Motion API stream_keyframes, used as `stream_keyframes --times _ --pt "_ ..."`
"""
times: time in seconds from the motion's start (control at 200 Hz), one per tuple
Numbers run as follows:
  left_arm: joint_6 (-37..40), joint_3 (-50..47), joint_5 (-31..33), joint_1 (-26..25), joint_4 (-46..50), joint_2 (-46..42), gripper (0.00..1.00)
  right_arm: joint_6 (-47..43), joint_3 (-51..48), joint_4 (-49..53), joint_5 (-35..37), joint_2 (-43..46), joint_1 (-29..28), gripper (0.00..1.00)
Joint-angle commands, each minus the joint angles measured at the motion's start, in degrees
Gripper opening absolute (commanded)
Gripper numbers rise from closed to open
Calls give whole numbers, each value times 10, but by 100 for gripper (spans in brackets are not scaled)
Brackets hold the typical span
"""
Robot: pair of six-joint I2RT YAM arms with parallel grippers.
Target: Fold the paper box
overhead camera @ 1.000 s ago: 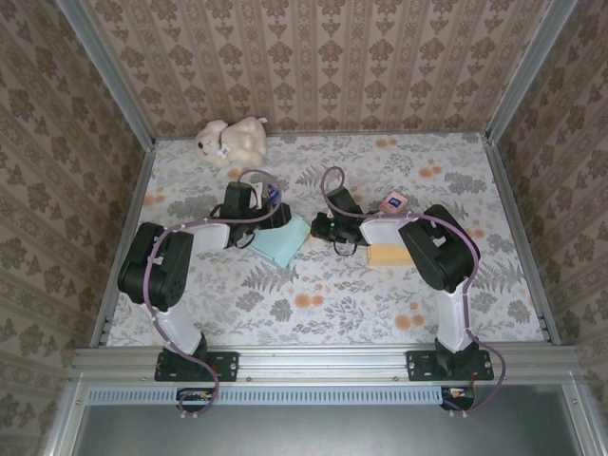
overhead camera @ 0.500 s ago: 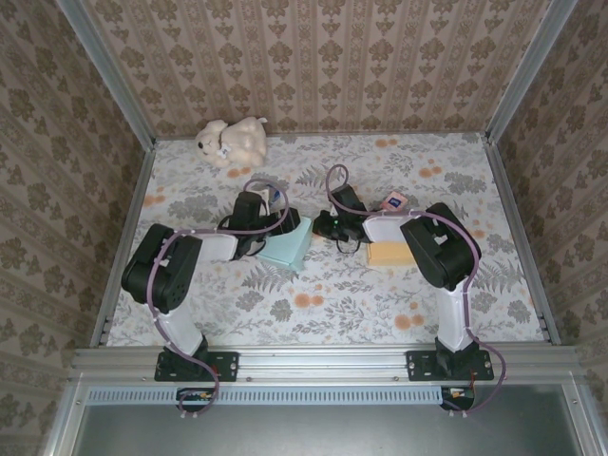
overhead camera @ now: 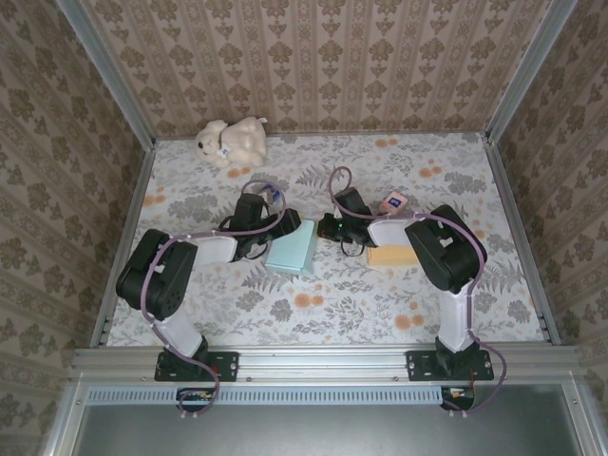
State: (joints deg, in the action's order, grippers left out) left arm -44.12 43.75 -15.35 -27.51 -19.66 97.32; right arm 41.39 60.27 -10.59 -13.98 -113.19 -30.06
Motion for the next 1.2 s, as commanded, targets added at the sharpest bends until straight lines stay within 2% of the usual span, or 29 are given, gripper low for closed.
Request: stream_keyframes --times 0.0,0.23,0.445,0.56,0.66,0.815,1.195 --pt "-25 3 -30 30 37 -12 82 -30 -47 33 19 46 -8 0" --pt "-27 -22 -10 59 73 -52 88 -68 -101 69 14 125 -8 0" --pt "-17 -93 -2 36 81 -122 88 -66 -214 -38 -36 201 -30 0" --pt "-11 -123 7 18 77 -153 88 -59 -246 -56 -19 234 -60 0" --pt "0 -129 18 -14 83 -168 88 -57 -235 -21 3 238 -87 0" --pt "-10 -129 26 -39 85 -158 88 -24 -199 24 -2 215 -110 0" --pt "-51 -158 72 -76 79 -161 88 4 -201 -16 -15 166 -132 0"
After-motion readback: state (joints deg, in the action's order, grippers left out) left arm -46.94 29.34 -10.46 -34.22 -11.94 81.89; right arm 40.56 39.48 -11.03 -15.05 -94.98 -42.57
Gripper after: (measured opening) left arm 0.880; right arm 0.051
